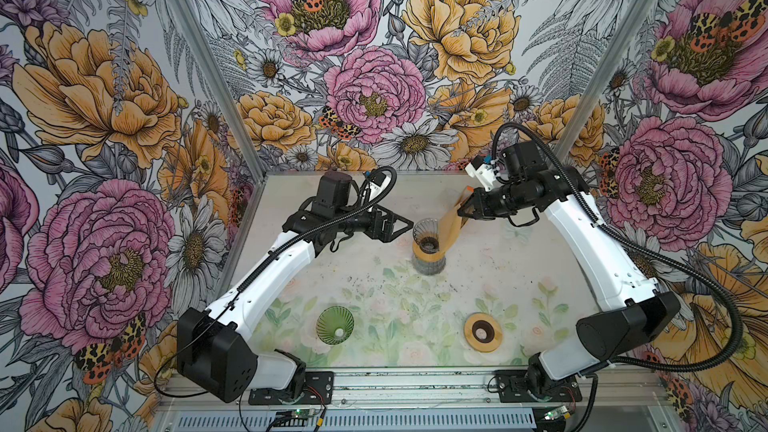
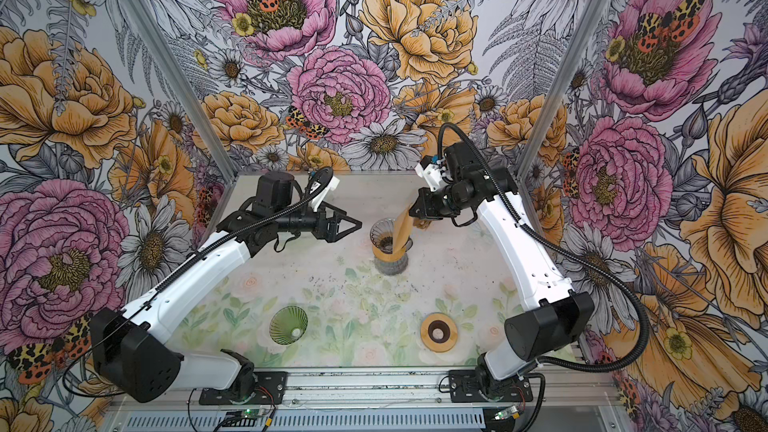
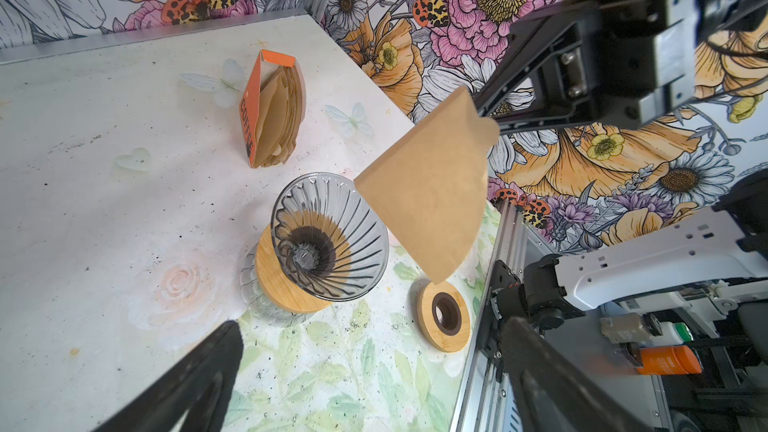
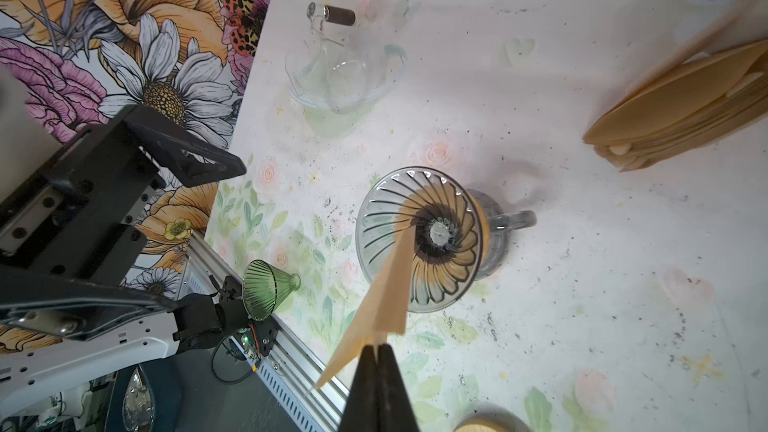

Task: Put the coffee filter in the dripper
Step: 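Carry the paper filter with the right gripper over the glass dripper, then hold the filter above the dripper with right gripper while left gripper approaches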

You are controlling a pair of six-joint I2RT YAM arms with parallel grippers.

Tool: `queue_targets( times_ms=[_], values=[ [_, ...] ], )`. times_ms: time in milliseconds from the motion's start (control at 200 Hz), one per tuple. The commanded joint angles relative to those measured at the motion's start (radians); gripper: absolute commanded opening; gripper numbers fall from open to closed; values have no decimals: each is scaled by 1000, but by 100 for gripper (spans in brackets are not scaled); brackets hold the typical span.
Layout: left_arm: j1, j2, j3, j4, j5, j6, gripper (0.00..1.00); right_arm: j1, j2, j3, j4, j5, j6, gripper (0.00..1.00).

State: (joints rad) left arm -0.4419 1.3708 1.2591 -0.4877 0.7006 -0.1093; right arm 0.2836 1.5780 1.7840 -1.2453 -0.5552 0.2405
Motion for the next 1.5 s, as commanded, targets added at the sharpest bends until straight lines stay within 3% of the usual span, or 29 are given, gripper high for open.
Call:
queue_targets(
  times_ms=[0,325,590,700,901,1096,1321,1496],
  values=[
    [4,-2,7,29,6,-5,99,14,34,-9,2,-14,16,1],
    [1,2,7,28,6,-6,99,31,97,-6,44,13,56,2],
    [3,4,6,28,7,-3,99,36,134,20,61,33,89,8],
    [2,5,7,29,9,-3,99,37,142,25,62,42,94,15],
    [-9,13,2,29,-2,-3,99,36,146,31,61,86,93,16],
    [-69,21,27,-2,-120,-24,99,54,105,-5,73,185,79,21],
    [-196,91,187,-207,-432,-36,99,76,2,-39,90,207,12,28],
    [-241,175,277,-297,-556,-117,99,88,-63,-119,95,298,22,38]
  ],
)
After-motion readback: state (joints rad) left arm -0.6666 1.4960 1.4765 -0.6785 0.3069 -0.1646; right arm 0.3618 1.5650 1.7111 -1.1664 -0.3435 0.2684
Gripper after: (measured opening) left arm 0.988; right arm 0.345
